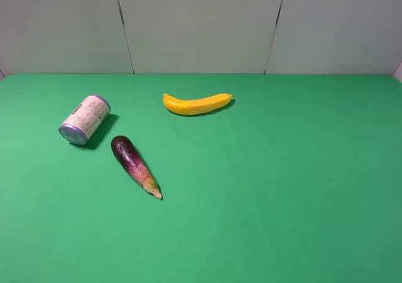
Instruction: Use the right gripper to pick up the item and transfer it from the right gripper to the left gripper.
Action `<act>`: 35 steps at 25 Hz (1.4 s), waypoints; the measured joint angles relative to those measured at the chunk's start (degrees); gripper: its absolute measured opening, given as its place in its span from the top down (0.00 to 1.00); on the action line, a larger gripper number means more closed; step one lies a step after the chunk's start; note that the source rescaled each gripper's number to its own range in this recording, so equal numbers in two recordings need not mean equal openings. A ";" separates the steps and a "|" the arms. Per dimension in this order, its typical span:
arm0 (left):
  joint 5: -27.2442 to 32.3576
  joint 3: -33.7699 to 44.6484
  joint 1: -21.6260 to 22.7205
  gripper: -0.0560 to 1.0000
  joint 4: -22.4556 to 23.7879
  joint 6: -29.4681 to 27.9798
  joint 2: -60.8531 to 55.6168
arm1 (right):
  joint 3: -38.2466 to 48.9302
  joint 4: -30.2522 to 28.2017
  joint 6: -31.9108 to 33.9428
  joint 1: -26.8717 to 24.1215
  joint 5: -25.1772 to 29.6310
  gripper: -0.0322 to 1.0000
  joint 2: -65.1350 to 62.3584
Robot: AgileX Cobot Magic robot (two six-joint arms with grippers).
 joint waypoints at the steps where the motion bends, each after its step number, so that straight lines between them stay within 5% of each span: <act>1: 0.00 0.70 0.00 0.02 -0.72 0.00 -2.08 | 0.00 0.00 0.00 0.00 0.00 0.00 0.00; 26: -5.86 3.43 0.08 0.05 -2.16 1.19 -9.65 | 0.00 0.13 0.00 0.00 -0.06 0.00 0.00; 35: -5.92 3.43 5.29 0.05 -2.16 1.19 -9.65 | 0.00 0.13 0.00 -4.16 -0.06 0.00 0.00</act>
